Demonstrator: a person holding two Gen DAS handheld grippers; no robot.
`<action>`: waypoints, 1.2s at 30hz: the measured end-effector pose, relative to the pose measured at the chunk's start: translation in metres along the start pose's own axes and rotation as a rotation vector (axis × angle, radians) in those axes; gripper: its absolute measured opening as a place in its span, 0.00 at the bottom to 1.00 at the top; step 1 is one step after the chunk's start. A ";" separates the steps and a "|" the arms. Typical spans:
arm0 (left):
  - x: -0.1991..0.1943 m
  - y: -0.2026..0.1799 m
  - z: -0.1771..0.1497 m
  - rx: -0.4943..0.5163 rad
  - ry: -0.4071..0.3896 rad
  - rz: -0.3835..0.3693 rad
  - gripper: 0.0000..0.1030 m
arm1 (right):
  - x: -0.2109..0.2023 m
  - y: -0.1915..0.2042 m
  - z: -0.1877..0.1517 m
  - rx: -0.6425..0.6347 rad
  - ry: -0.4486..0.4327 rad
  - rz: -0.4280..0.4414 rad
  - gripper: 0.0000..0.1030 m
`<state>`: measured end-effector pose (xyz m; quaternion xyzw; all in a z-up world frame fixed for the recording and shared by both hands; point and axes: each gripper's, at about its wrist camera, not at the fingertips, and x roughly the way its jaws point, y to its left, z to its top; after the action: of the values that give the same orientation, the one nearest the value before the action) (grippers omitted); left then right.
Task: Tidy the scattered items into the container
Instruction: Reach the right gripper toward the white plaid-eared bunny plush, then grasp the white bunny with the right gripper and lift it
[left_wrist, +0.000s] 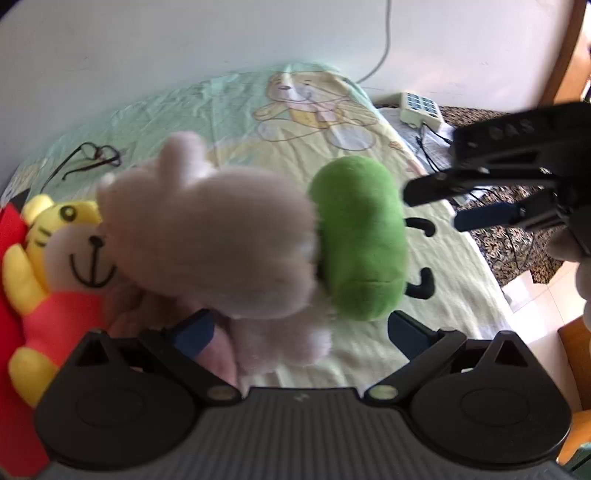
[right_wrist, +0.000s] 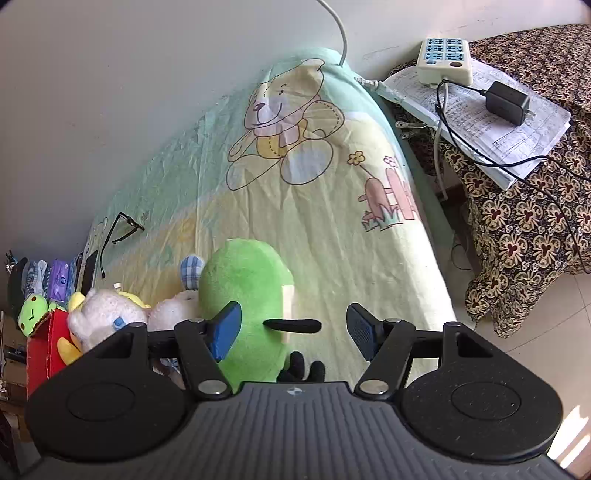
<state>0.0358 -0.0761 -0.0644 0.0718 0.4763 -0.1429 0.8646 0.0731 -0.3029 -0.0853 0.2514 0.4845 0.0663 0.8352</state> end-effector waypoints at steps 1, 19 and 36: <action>-0.003 0.008 -0.001 -0.021 0.001 -0.004 0.97 | -0.001 -0.003 -0.001 0.002 -0.006 -0.009 0.64; -0.039 0.038 -0.032 -0.083 -0.059 -0.123 0.97 | 0.005 0.105 -0.037 -0.320 0.115 0.343 0.65; -0.028 0.055 -0.055 -0.113 -0.005 -0.071 0.54 | 0.003 0.103 -0.050 -0.272 0.217 0.575 0.61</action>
<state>-0.0052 -0.0041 -0.0705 0.0058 0.4838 -0.1466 0.8628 0.0464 -0.1952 -0.0579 0.2556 0.4665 0.3895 0.7519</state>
